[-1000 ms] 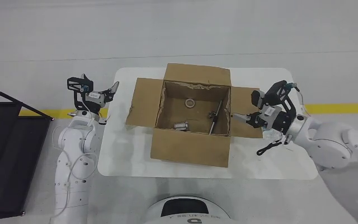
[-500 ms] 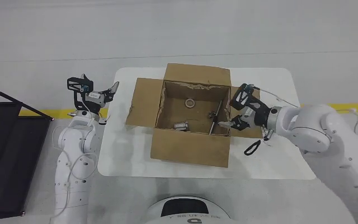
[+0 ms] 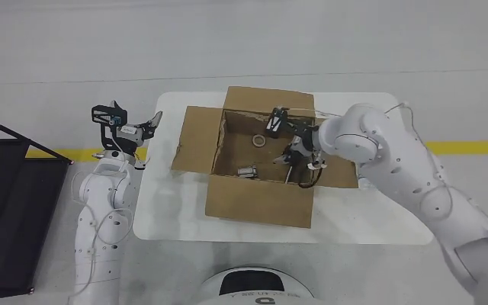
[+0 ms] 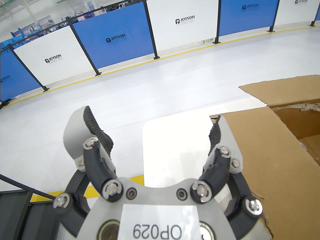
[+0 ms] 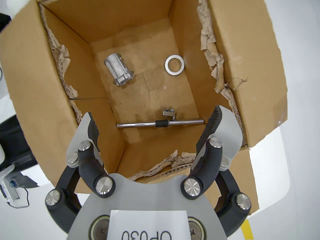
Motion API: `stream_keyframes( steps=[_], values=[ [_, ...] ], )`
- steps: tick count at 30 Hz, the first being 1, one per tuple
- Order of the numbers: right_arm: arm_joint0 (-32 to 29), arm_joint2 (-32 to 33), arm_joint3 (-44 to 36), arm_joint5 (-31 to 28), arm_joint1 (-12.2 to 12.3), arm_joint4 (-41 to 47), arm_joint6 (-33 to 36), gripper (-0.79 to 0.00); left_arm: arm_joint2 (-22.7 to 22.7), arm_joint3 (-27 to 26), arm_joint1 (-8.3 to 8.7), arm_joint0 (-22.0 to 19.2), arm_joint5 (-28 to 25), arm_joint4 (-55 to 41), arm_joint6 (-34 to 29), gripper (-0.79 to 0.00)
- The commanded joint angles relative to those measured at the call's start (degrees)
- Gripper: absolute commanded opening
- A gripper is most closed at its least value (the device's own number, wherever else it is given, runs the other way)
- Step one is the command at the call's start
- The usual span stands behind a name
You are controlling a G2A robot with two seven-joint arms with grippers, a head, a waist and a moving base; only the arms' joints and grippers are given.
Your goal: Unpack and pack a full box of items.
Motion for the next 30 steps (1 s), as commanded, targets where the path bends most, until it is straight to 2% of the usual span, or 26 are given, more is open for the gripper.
stream_keyframes(
  steps=[1,3,9,11,19,22,25,30],
  values=[
    [1.7,-2.3,2.6,0.5,-1.2,-0.1,-0.1,-0.142,0.0,0.0,0.00,0.0,0.0,0.0,0.0,0.000],
    [3.2,-4.5,5.1,0.9,-2.6,-0.3,0.0,-0.172,0.0,0.0,0.00,0.0,0.0,0.0,0.0,0.000],
    [6.4,-10.9,12.5,2.0,-6.8,-2.5,0.5,-0.179,0.0,0.0,0.00,0.0,0.0,0.0,0.0,0.000],
    [7.2,-12.6,15.8,2.1,-8.3,-2.6,0.5,-0.126,0.0,0.0,0.00,0.0,0.0,0.0,0.0,0.000],
    [9.9,-16.8,27.6,3.5,-13.1,-4.0,1.2,-0.145,0.0,0.0,0.00,0.0,0.0,0.0,0.0,0.000],
    [10.7,-17.6,30.9,4.5,-14.8,-4.4,0.8,-0.200,0.0,0.0,0.00,0.0,0.0,0.0,0.0,0.000],
    [11.2,-18.4,34.0,3.5,-16.2,-4.7,0.2,-0.342,0.0,0.0,0.00,0.0,0.0,0.0,0.0,0.000],
    [11.6,-19.8,39.0,2.1,-18.6,-5.0,0.0,-0.403,0.0,0.0,0.00,0.0,0.0,0.0,0.0,0.000]
  ],
)
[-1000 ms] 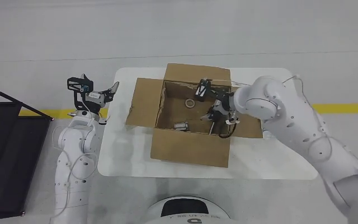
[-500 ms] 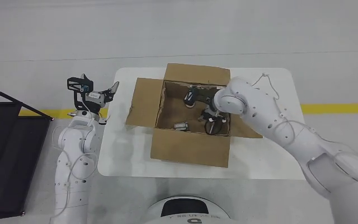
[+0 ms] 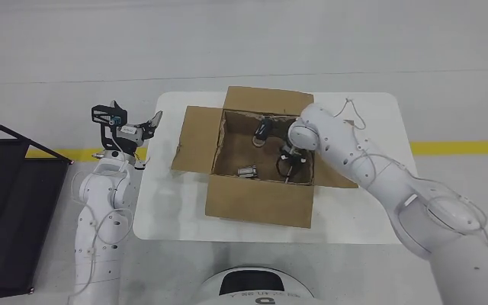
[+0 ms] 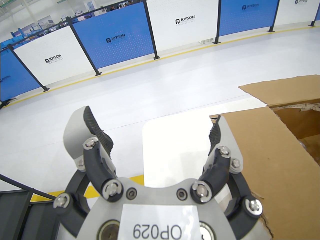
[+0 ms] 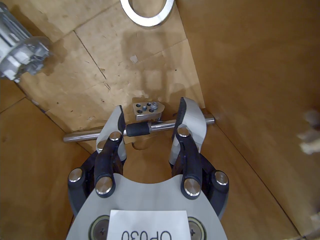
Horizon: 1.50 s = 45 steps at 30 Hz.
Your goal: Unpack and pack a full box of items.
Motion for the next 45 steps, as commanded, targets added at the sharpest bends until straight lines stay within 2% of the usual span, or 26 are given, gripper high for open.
stream_keyframes(
  steps=[1,8,17,18,19,20,21,23,28,36,37,38,40,42,43,45],
  values=[
    [0.2,-0.3,1.8,-1.0,-0.8,0.2,0.0,-0.403,0.0,0.0,0.00,0.0,0.0,0.0,0.0,0.000],
    [0.9,-0.7,7.6,-5.2,-3.5,2.0,-0.8,-0.419,0.0,0.0,0.00,0.0,0.0,0.0,0.0,0.000],
    [1.7,-1.8,12.1,-6.0,-6.0,-0.3,0.9,-0.419,0.0,0.0,0.00,0.0,0.0,0.0,0.0,0.000],
    [1.7,-2.0,12.3,-6.2,-6.3,-0.7,1.1,-0.449,0.0,0.0,0.00,0.0,0.0,0.0,0.0,0.000],
    [1.7,-2.2,12.4,-6.2,-6.6,-1.1,1.3,-0.520,0.0,0.0,0.00,0.0,0.0,0.0,0.0,0.000],
    [1.8,-2.3,12.3,-6.2,-6.8,-1.6,1.2,-0.705,0.0,0.0,0.00,0.0,0.0,0.0,0.0,0.000],
    [1.8,-2.4,11.9,-6.1,-7.0,-2.2,1.0,-0.785,0.0,0.0,0.00,0.0,0.0,0.0,0.0,0.000],
    [1.9,-2.5,10.8,-5.8,-7.3,-3.4,0.2,-0.785,0.0,0.0,0.00,0.0,0.0,0.0,0.0,0.000],
    [1.7,-1.0,5.2,-3.4,-6.4,-6.5,-2.0,-0.785,0.0,0.0,0.00,0.0,0.0,0.0,0.0,0.000],
    [-1.7,4.3,-5.2,-1.5,-1.9,-9.0,0.7,-0.785,0.0,0.0,0.00,0.0,0.0,0.0,0.0,0.000],
    [-2.3,4.9,-5.8,-1.7,-1.5,-8.9,1.5,-0.708,0.0,0.0,0.00,0.0,0.0,0.0,0.0,0.000],
    [-2.7,5.5,-6.5,-2.2,-1.0,-8.7,2.1,-0.588,0.0,0.0,0.00,0.0,0.0,0.0,0.0,0.000],
    [-3.6,7.0,-7.4,-4.4,-0.2,-7.0,2.9,-0.440,0.0,0.0,0.00,0.0,0.0,0.0,0.0,0.000],
    [-4.4,8.6,-8.3,-7.0,0.7,-4.9,3.3,-0.379,0.0,0.0,0.00,0.0,0.0,0.0,0.0,0.000],
    [-4.7,9.4,-8.5,-8.2,1.1,-4.1,3.7,-0.292,0.0,0.0,0.00,0.0,0.0,0.0,0.0,0.000],
    [-5.3,10.6,-9.0,-9.6,1.8,-3.0,4.3,-0.249,0.0,0.0,0.00,0.0,0.0,0.0,0.0,0.000]
  ],
)
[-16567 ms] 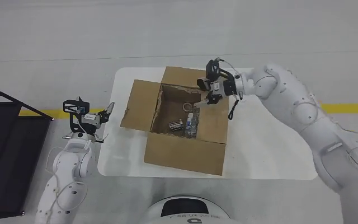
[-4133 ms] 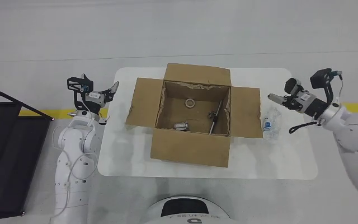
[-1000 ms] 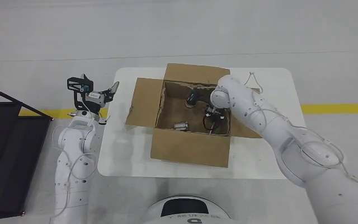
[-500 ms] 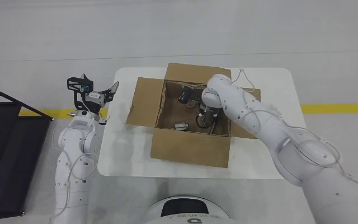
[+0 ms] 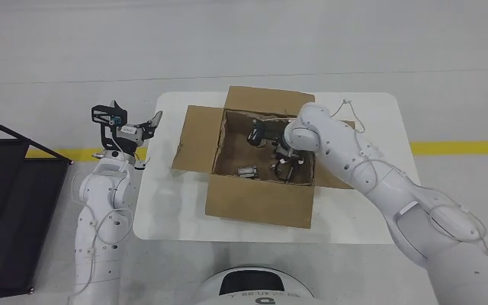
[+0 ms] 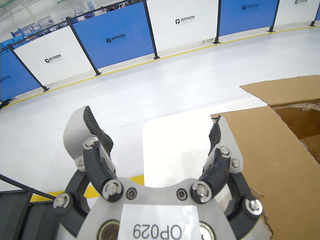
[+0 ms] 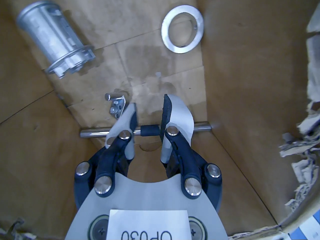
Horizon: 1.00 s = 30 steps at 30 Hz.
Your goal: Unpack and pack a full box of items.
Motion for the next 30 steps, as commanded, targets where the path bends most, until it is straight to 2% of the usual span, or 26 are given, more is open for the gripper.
stream_keyframes(
  steps=[1,4,7,10,13,17,19,27,29,30],
  values=[
    [-0.6,1.1,-0.4,-1.0,0.6,0.7,0.6,-0.240,0.0,0.0,0.00,0.0,0.0,0.0,0.0,0.000],
    [-1.7,1.4,-1.2,-3.0,1.0,1.6,1.0,-0.142,0.0,0.0,0.00,0.0,0.0,0.0,0.0,0.000],
    [-2.6,1.2,-1.5,-6.4,1.1,3.2,0.9,-0.123,0.0,0.0,0.00,0.0,0.0,0.0,0.0,0.000],
    [-3.0,1.3,-1.0,-9.1,1.2,4.8,0.3,-0.132,0.0,0.0,0.00,0.0,0.0,0.0,0.0,0.000],
    [-3.0,0.6,-0.5,-9.6,1.1,4.9,-0.2,-0.123,0.0,0.0,0.00,0.0,0.0,0.0,0.0,0.000],
    [-2.5,-0.7,1.4,-9.6,0.4,4.5,-0.4,-0.157,0.0,0.0,0.00,0.0,0.0,0.0,0.0,0.000],
    [-2.0,-1.6,3.0,-8.8,-0.3,3.3,-1.1,-0.200,0.0,0.0,0.00,0.0,0.0,0.0,0.0,0.000],
    [-0.4,-4.4,8.4,-6.5,-3.0,-0.9,-4.5,-0.508,0.0,0.0,0.00,0.0,0.0,0.0,0.0,0.000],
    [0.2,-4.4,9.6,-5.8,-3.4,-1.3,-5.1,-0.631,0.0,0.0,0.00,0.0,0.0,0.0,0.0,0.000],
    [0.5,-4.2,10.1,-5.6,-3.5,-1.4,-5.4,-0.739,0.0,0.0,0.00,0.0,0.0,0.0,0.0,0.000]
  ],
)
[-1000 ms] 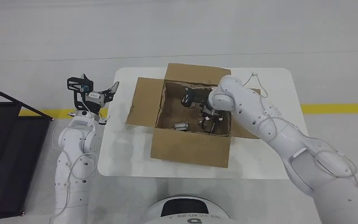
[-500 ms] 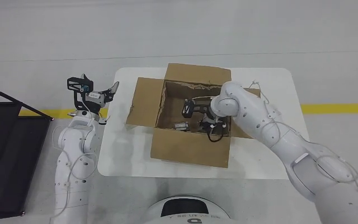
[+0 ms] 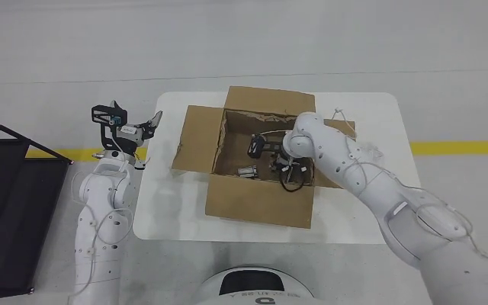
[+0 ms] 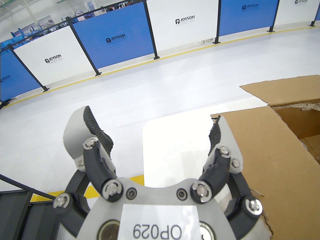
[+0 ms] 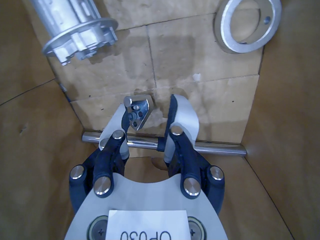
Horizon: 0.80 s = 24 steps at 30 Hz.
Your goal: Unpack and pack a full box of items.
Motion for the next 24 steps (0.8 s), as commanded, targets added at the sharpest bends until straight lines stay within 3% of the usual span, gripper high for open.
stream_keyframes(
  steps=[1,7,15,16,18,20,24],
  values=[
    [0.5,0.3,0.7,0.5,-0.2,-0.2,-0.7,-0.785,0.0,0.0,0.00,0.0,0.0,0.0,0.0,0.000],
    [1.4,3.4,0.3,1.0,0.8,-0.6,-2.3,-0.785,0.0,0.0,0.00,0.0,0.0,0.0,0.0,0.000],
    [-1.4,8.1,-6.5,1.3,3.8,-1.1,-1.0,-0.785,0.0,0.0,0.00,0.0,0.0,0.0,0.0,0.000],
    [-1.8,8.3,-7.3,1.1,4.0,-0.9,-0.3,-0.606,0.0,0.0,0.00,0.0,0.0,0.0,0.0,0.000],
    [-2.5,8.4,-8.2,0.8,4.2,-0.6,0.9,-0.443,0.0,0.0,0.00,0.0,0.0,0.0,0.0,0.000],
    [-2.8,8.2,-8.6,0.5,4.1,-0.2,1.7,-0.403,0.0,0.0,0.00,0.0,0.0,0.0,0.0,0.000],
    [-2.7,7.2,-8.1,-0.3,3.5,0.4,2.4,-0.413,0.0,0.0,0.00,0.0,0.0,0.0,0.0,0.000]
  ],
)
